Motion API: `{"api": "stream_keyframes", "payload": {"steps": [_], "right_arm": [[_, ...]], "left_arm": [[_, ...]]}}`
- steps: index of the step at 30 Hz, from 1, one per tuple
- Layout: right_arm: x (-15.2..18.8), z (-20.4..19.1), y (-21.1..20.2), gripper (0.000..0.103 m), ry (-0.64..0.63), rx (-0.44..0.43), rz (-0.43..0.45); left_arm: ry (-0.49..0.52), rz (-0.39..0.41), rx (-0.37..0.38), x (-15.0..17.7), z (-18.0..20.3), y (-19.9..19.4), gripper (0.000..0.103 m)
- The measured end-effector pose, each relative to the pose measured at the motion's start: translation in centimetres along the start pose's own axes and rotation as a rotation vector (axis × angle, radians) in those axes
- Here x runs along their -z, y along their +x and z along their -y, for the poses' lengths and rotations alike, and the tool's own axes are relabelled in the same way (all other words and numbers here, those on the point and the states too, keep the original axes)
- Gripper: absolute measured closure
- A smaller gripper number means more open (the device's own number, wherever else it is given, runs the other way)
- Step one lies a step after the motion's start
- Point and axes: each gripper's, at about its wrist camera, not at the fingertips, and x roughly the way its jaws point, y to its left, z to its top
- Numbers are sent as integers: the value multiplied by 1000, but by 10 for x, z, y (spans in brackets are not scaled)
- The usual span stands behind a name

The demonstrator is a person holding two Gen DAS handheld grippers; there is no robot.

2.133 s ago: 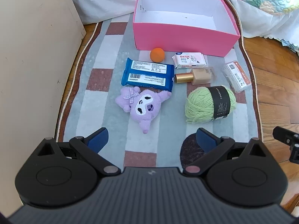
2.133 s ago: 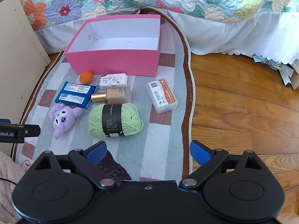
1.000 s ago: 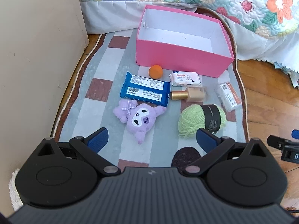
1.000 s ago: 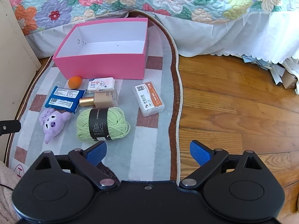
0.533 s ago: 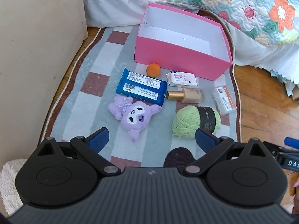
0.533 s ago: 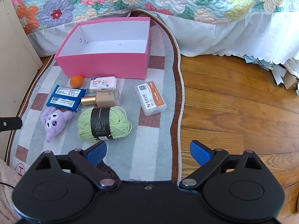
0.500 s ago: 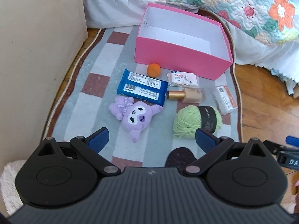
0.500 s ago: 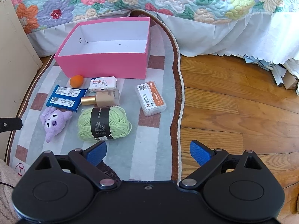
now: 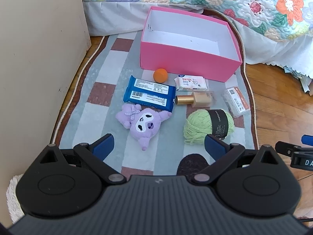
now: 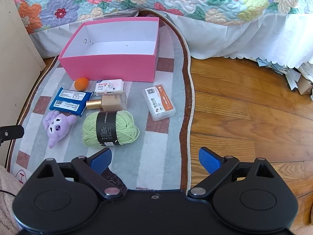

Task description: Organize objects

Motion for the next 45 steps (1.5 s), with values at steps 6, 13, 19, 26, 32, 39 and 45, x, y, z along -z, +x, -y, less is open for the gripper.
{"api": "stream_keyframes", "payload": {"steps": [6, 13, 19, 26, 32, 39, 45], "right_arm": [[0, -1, -1, 5, 3, 3, 2], [0, 0, 0, 5, 3, 4, 1], [1, 0, -1, 5, 2, 8, -4], [2, -3, -3, 5, -10, 16, 2], [-3, -10, -17, 5, -62, 11, 43], [0, -17, -42, 5, -143, -108, 306], [-8, -27, -6, 6, -199, -186, 206]], "left_arm": [[-3, -19, 13, 0, 0, 0, 3], [15, -26, 22, 1, 2, -2, 3], [10, -43, 47, 1, 2, -2, 3], [36, -48, 79, 1, 5, -7, 9], [73, -14, 100, -9, 14, -20, 10], [195, 88, 129, -23, 40, -35, 9], [217, 78, 196, -30, 59, -7, 9]]}}
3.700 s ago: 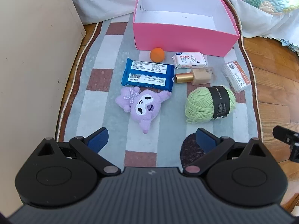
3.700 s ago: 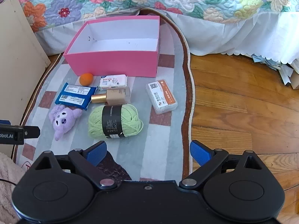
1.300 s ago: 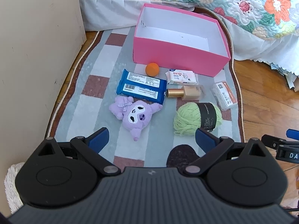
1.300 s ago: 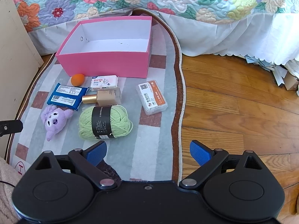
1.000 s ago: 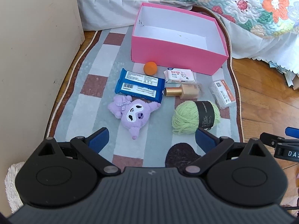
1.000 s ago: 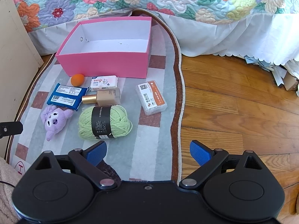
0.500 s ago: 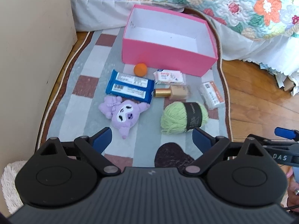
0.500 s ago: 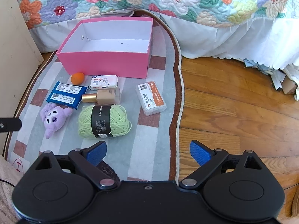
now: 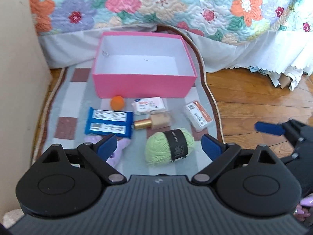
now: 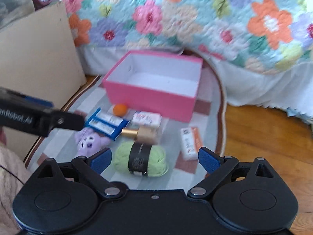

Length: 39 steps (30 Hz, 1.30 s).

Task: Organize objects
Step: 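Move the left tool down and grasp the green yarn ball, then lift the yarn ball with the left tool and lower it into the pink box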

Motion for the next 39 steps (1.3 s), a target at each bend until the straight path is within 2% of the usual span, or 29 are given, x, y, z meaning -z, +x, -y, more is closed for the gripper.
{"api": "stream_keyframes", "payload": {"steps": [4, 7, 11, 14, 19, 21, 27, 28, 32, 35, 39], "right_arm": [[4, -1, 24, 6, 4, -8, 0], [7, -11, 39, 6, -62, -23, -5], [11, -19, 65, 6, -79, -62, -56], [16, -19, 88, 6, -56, -71, -93], [27, -22, 110, 7, -71, -85, -119], [35, -21, 125, 7, -72, -80, -145], [43, -9, 141, 8, -65, -92, -116], [46, -9, 143, 16, -93, -110, -105], [48, -9, 145, 22, -121, -127, -81], [44, -4, 141, 28, -81, -132, -74], [39, -14, 125, 32, -124, -105, -54]], "left_arm": [[-30, -36, 38, 3, -8, 40, 9], [-84, -95, 74, 5, -20, 72, 9], [-118, -123, 69, 12, -32, 102, 9], [-191, -162, 118, 21, -47, 121, 9], [-286, -179, 197, 37, -66, 145, 14], [-306, -178, 230, 43, -68, 153, 21], [-314, -154, 312, 53, -68, 168, 36], [-325, -144, 325, 55, -67, 171, 43], [-267, -102, 306, 56, -53, 171, 49], [-263, -95, 318, 56, -53, 167, 51], [-279, -96, 338, 56, -55, 157, 51]]}}
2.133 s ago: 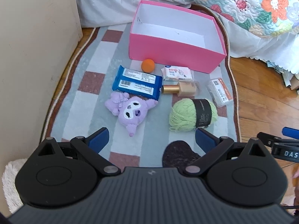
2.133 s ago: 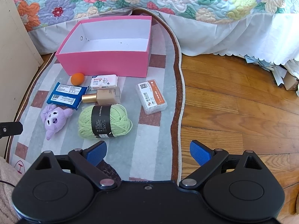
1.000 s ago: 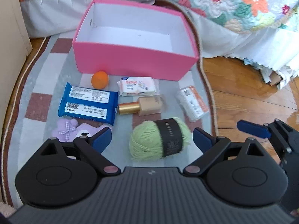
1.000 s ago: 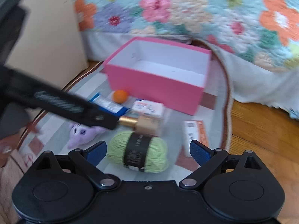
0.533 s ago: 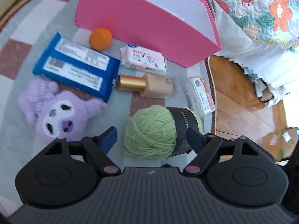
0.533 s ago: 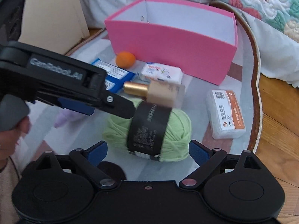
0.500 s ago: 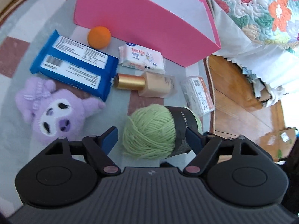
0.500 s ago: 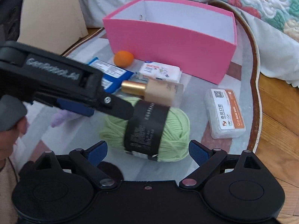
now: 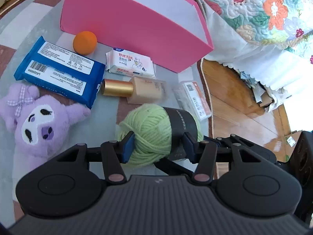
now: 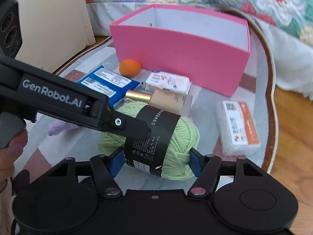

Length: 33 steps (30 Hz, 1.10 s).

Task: Organize objects
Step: 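Lift the yarn ball with the left tool and lower it into the pink box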

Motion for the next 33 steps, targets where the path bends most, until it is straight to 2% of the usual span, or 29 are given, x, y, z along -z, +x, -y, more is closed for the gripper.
{"api": "stream_keyframes", "payload": {"steps": [2, 9, 13, 18, 24, 28, 33], "right_arm": [[-3, -1, -4, 33, -2, -1, 9], [-45, -15, -49, 33, -134, 63, 153], [-83, -15, -62, 33, -225, 86, 220], [-131, -1, -62, 32, -191, 100, 248], [-175, 24, -32, 31, -117, 123, 236], [-191, 49, 7, 31, -34, 112, 200], [-200, 68, 41, 31, 66, 84, 175]], "left_arm": [[13, 20, 6, -1, 5, -12, 51], [45, 103, 72, -32, 25, -61, 51], [128, 160, 54, -68, 49, -82, 51], [164, 203, 49, -116, 64, -90, 51], [174, 175, 45, -182, 72, -65, 49], [162, 125, 22, -219, 67, -24, 48], [106, 79, 16, -250, 45, 23, 48]]}}
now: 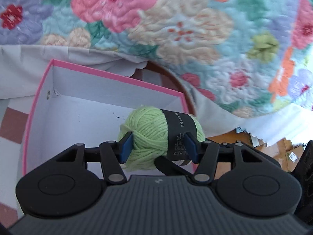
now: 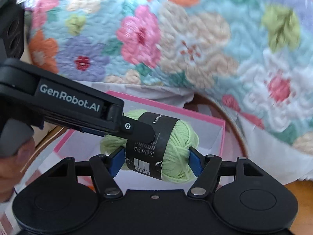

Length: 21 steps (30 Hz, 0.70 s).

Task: Organize objects
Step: 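Lift the yarn ball with the left tool and lower it into the pink box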

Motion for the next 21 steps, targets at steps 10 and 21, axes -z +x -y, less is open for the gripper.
{"api": "stream_keyframes", "payload": {"steps": [10, 21], "right_arm": [[-4, 12, 89, 31, -68, 33, -197], [12, -5, 92, 39, -367, 66, -213]], "left_arm": [[-60, -95, -51, -20, -33, 83, 47], [-71, -102, -98, -5, -39, 110, 52]]}}
